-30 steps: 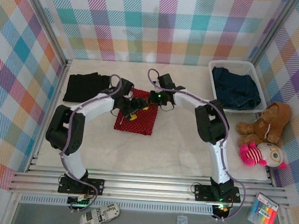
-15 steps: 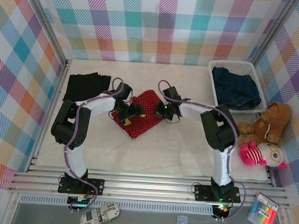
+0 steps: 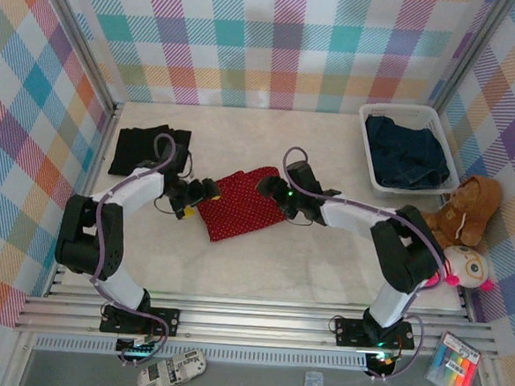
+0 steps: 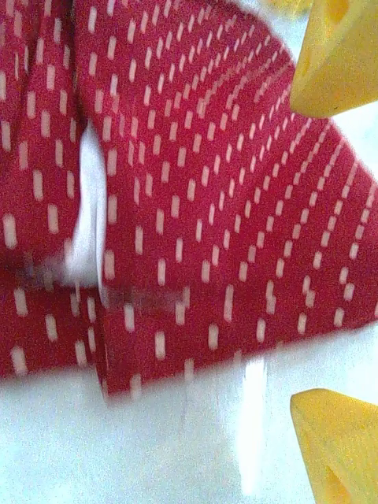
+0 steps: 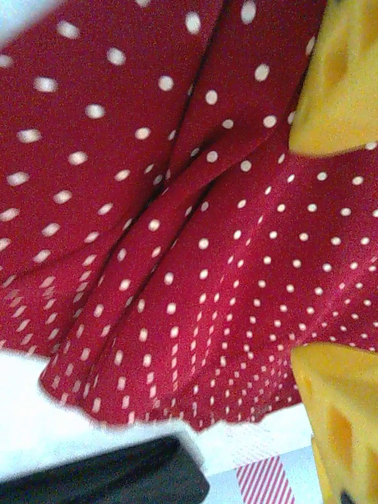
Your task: Fold and stack the skirts
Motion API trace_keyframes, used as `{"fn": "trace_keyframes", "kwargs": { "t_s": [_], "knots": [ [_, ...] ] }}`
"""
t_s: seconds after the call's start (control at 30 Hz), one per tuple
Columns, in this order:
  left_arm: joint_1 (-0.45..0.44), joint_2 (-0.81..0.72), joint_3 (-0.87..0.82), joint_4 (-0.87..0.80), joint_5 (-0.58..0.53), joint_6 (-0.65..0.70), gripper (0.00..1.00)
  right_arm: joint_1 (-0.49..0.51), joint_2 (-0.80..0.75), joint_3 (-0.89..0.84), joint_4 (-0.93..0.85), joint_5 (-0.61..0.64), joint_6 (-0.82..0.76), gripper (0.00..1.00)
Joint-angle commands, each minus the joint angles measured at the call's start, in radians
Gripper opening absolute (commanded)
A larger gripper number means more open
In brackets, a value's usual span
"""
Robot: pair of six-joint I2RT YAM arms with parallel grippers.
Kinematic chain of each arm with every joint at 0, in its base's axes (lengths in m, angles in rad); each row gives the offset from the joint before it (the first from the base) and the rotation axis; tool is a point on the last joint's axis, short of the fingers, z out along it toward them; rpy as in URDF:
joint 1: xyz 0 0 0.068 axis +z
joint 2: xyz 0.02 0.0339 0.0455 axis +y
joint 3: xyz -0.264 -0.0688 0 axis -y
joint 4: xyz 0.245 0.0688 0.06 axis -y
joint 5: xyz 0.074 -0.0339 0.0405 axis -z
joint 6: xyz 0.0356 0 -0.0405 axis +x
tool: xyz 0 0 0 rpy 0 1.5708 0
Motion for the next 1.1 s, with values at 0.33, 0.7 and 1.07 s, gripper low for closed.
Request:
{"fn": "trace_keyframes", "kwargs": {
  "t_s": [0.33,0.7,1.07],
  "knots": [
    [-0.009,0.096,-0.096,0.272,0.163,-0.077,0.71,-0.020,-0.111,-0.063,-0.077,0.134,-0.080,0.99],
    [-0.024,0.150,-0.062,0.289,0.135,-0.063,0.29,-0.031,-0.125,-0.056,-0.079,0.144,-0.103,0.99],
    [-0.026,0.241,0.414,-0.193,-0.238,0.303,0.00,-0.070,-0.178,-0.062,-0.109,0.192,-0.142,0.99]
  ]
}}
